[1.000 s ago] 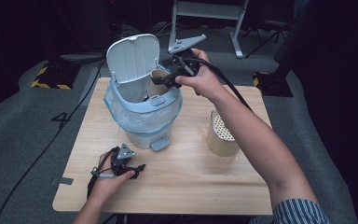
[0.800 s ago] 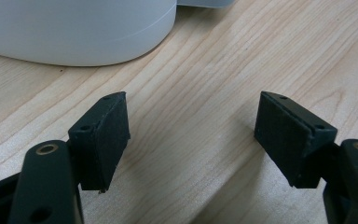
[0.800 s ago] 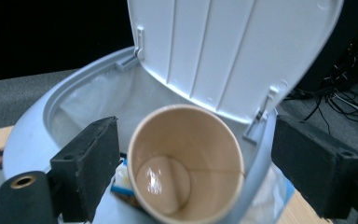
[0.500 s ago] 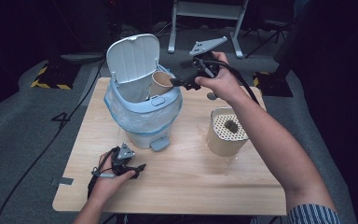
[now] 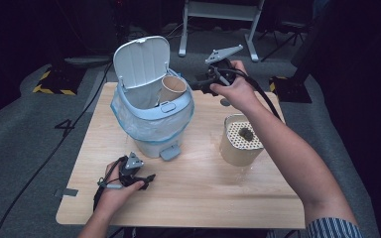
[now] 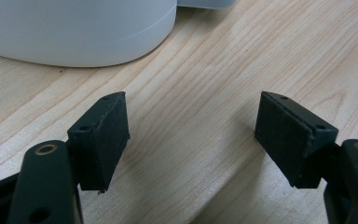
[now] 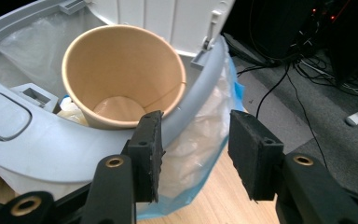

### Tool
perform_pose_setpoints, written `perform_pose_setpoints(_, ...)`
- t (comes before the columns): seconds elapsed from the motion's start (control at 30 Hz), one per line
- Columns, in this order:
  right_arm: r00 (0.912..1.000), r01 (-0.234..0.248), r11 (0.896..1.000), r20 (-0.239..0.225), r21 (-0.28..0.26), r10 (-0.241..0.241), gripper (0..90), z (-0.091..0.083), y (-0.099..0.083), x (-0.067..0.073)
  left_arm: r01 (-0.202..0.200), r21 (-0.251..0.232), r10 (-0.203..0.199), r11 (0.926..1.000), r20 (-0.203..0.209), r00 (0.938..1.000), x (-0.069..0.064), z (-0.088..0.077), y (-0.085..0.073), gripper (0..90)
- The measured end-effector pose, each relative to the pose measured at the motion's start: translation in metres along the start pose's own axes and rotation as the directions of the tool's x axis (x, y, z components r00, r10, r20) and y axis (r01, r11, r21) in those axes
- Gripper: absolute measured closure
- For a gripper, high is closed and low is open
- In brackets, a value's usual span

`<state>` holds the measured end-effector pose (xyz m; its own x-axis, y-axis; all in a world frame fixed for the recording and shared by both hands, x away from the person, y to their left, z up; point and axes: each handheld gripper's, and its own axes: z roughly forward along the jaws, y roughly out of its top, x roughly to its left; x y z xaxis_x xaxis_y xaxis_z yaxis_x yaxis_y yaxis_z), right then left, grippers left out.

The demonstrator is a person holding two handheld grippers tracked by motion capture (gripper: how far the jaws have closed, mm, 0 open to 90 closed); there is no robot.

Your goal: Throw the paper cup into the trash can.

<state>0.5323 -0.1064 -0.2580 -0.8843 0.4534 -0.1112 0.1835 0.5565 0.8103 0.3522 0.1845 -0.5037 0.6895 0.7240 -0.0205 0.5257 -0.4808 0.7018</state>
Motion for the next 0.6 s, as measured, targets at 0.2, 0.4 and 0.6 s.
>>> perform_pose_setpoints(0.2,0.9996,0.015,1.0,-0.024,-0.001,-0.015,55.3,0.011,0.011,0.012,0.003,0.0,-0.003,1.0,0.001,1.0,0.0,0.0,0.0,26.0)
perform_pose_setpoints(0.4,0.9911,0.028,0.998,-0.128,-0.062,-0.036,50.7,0.029,0.031,0.037,0.003,0.0,-0.003,1.0,0.001,1.0,0.0,0.0,0.0,26.0)
perform_pose_setpoints(0.6,0.9877,0.073,0.994,-0.132,-0.086,-0.084,47.5,0.036,0.039,0.048,0.002,0.0,-0.002,1.0,0.002,1.0,0.0,0.0,0.0,26.0)
